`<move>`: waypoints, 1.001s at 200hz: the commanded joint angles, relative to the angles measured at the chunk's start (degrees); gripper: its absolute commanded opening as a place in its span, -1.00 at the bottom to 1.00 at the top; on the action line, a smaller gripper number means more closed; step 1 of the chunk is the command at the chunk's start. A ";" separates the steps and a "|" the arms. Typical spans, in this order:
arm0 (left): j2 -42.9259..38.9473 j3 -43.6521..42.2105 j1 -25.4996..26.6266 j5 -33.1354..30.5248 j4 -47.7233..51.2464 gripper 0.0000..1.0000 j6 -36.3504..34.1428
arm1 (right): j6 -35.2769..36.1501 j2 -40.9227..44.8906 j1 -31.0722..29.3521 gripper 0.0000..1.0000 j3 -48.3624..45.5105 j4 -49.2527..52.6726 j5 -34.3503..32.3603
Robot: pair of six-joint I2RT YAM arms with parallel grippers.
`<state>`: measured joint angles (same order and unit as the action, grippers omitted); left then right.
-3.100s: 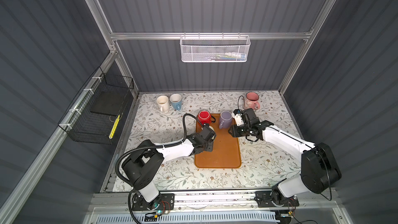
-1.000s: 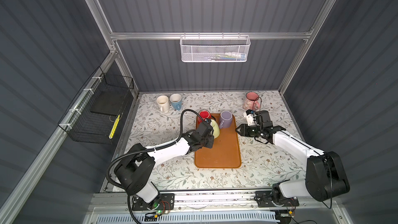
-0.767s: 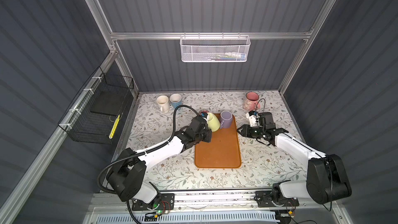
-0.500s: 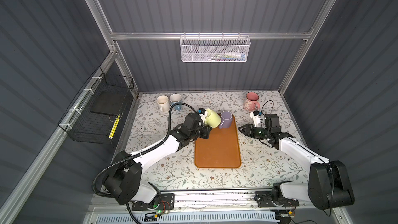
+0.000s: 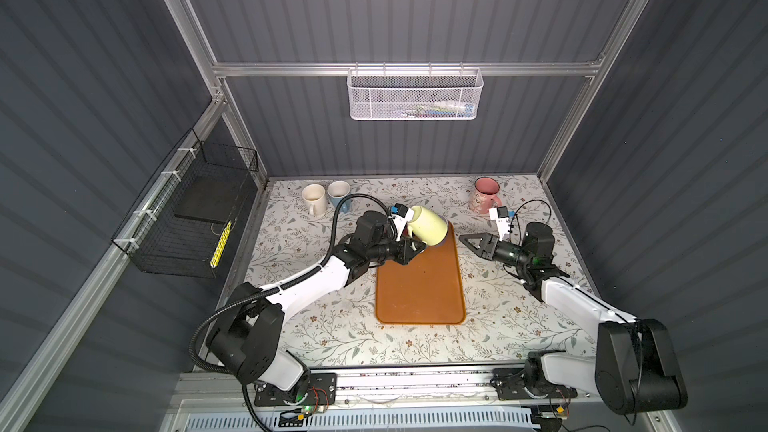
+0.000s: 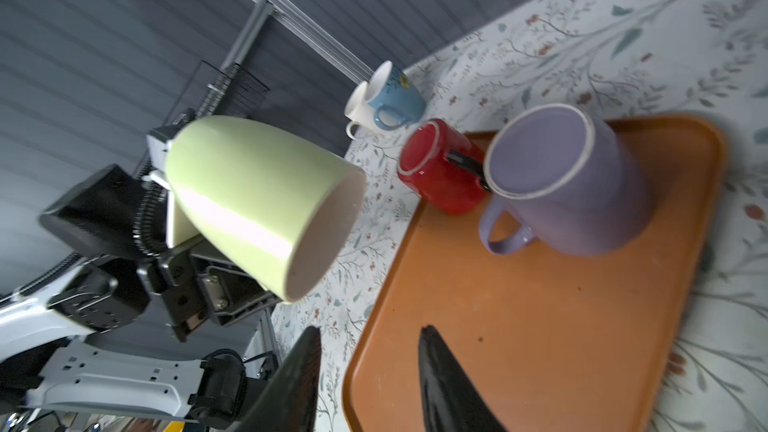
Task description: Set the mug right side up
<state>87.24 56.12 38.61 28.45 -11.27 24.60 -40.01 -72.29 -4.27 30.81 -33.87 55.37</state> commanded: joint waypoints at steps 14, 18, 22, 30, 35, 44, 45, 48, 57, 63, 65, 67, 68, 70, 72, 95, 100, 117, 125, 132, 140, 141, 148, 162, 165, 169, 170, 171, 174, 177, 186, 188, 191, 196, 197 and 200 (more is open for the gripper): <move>1.65 5.33 -0.55 7.89 -12.18 -1.00 3.31 | -13.56 -4.11 0.14 -0.18 -1.16 -26.58 7.85; 1.97 5.88 -0.55 8.50 -12.20 -1.00 3.54 | -14.68 -4.45 0.09 -0.18 -1.27 -28.40 8.18; 2.31 6.26 -0.55 9.01 -12.14 -1.00 3.80 | -15.60 -5.00 0.06 -0.17 -1.23 -29.96 8.50; 2.79 6.84 -0.55 9.66 -12.12 -1.00 4.20 | -17.21 -5.62 -0.03 -0.17 -1.25 -32.59 9.02; 3.06 7.14 -0.55 9.95 -12.25 -1.00 4.41 | -17.89 -6.00 -0.18 -0.17 -1.36 -34.17 9.12; 3.66 7.48 -0.55 10.84 -12.59 -1.00 4.93 | -18.26 -6.40 -0.51 -0.18 -1.13 -35.30 9.18; 3.74 7.50 -0.55 10.93 -12.70 -1.00 4.98 | -18.26 -6.47 -0.54 -0.18 -1.11 -35.35 9.16; 3.91 7.51 -0.55 11.09 -12.80 -1.00 5.13 | -18.06 -6.60 -0.65 -0.18 -1.04 -35.45 9.11; 4.45 7.83 -0.47 11.65 -13.45 -1.00 5.70 | -17.91 -7.23 -1.06 -0.18 -0.76 -36.07 9.01; 4.80 8.01 -0.47 12.01 -13.90 -1.00 6.13 | -18.26 -7.83 -1.24 -0.18 -0.52 -37.23 8.90; 4.92 8.15 -0.47 12.10 -13.99 -1.00 6.26 | -18.48 -7.97 -1.32 -0.18 -0.47 -37.83 8.88; 5.06 8.20 -0.47 12.21 -14.01 -1.00 6.43 | -18.69 -8.22 -1.39 -0.18 -0.46 -38.35 8.87; 5.09 8.25 -0.47 12.23 -14.03 -1.00 6.52 | -18.83 -8.31 -1.41 -0.18 -0.43 -38.63 8.87; 5.28 8.34 -0.47 12.42 -14.08 -1.00 6.62 | -19.15 -8.55 -1.48 -0.18 -0.36 -39.21 8.92; 5.34 8.45 -0.47 12.55 -14.19 -1.00 6.72 | -19.45 -8.80 -1.52 -0.18 -0.26 -39.80 8.84; 6.34 8.72 -0.20 12.88 -14.55 -1.00 7.47 | -24.26 -11.61 -1.79 -0.18 0.91 -47.53 8.92; 6.55 8.90 -0.22 13.07 -14.57 -1.00 7.51 | -25.07 -12.10 -1.88 -0.17 1.16 -48.81 8.87; 7.12 9.09 -0.03 13.44 -14.94 -1.00 7.95 | -26.32 -13.53 -2.27 -0.18 2.07 -50.79 8.89; 7.32 9.27 0.04 13.74 -15.20 -1.00 8.19 | -26.30 -13.92 -2.53 -0.18 2.51 -50.84 9.03; 7.48 9.36 0.14 13.81 -15.23 -1.00 8.25 | -26.26 -14.26 -2.75 -0.18 2.94 -50.84 9.05; 7.67 9.48 0.15 14.07 -15.45 -1.00 8.35 | -25.98 -14.50 -3.01 -0.18 3.26 -50.79 8.88; 7.67 9.51 0.19 14.08 -15.45 -1.00 8.40 | -25.99 -14.57 -3.02 -0.18 3.32 -50.82 8.88; 7.89 9.69 0.24 14.18 -15.52 -1.00 8.57 | -25.84 -14.75 -3.26 -0.18 3.72 -50.81 8.72; 8.25 9.63 0.33 14.54 -16.46 -1.00 9.31 | -25.69 -15.20 -3.61 -0.18 4.59 -50.80 8.46; 8.31 9.58 0.33 14.74 -16.61 -1.00 9.47 | -25.73 -15.31 -3.71 -0.18 4.73 -50.82 8.39; 8.38 9.62 0.41 14.71 -16.99 -1.00 9.73 | -25.65 -15.45 -3.85 -0.19 5.06 -50.78 8.36; 8.47 9.58 0.41 14.71 -17.10 -1.00 9.79 | -25.65 -15.53 -3.88 -0.19 5.10 -50.82 8.35; 8.47 9.60 0.41 14.75 -17.15 -1.00 9.87 | -25.65 -15.56 -3.89 -0.19 5.21 -50.80 8.35; 8.51 9.62 0.41 14.79 -17.39 -1.00 10.04 | -25.65 -15.66 -3.98 -0.19 5.38 -50.79 8.35; 8.55 9.62 0.41 14.85 -17.63 -1.00 10.17 | -25.62 -15.69 -4.06 -0.19 5.53 -50.84 8.35; 8.78 9.58 0.49 15.06 -18.23 -1.00 10.52 | -25.56 -15.95 -4.32 -0.19 6.01 -50.79 8.27; 8.81 9.57 0.50 15.08 -18.39 -1.00 10.66 | -25.56 -15.95 -4.38 -0.19 6.06 -50.78 8.26; 8.89 9.54 0.50 15.09 -18.58 -1.00 10.77 | -25.55 -16.02 -4.42 -0.19 6.16 -50.82 8.19; 9.04 9.40 0.50 15.07 -18.92 -1.00 10.97 | -25.43 -16.02 -4.59 -0.19 6.41 -50.82 8.13; 9.06 9.38 0.50 15.11 -18.99 -1.00 11.03 | -25.40 -16.07 -4.60 -0.19 6.43 -50.80 8.15; 9.15 9.36 0.50 15.13 -19.23 -1.00 11.19 | -25.40 -16.12 -4.68 -0.20 6.60 -50.83 8.03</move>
<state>95.81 62.89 38.63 41.30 -23.77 34.79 -65.39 -87.72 -8.08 35.16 -81.43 63.59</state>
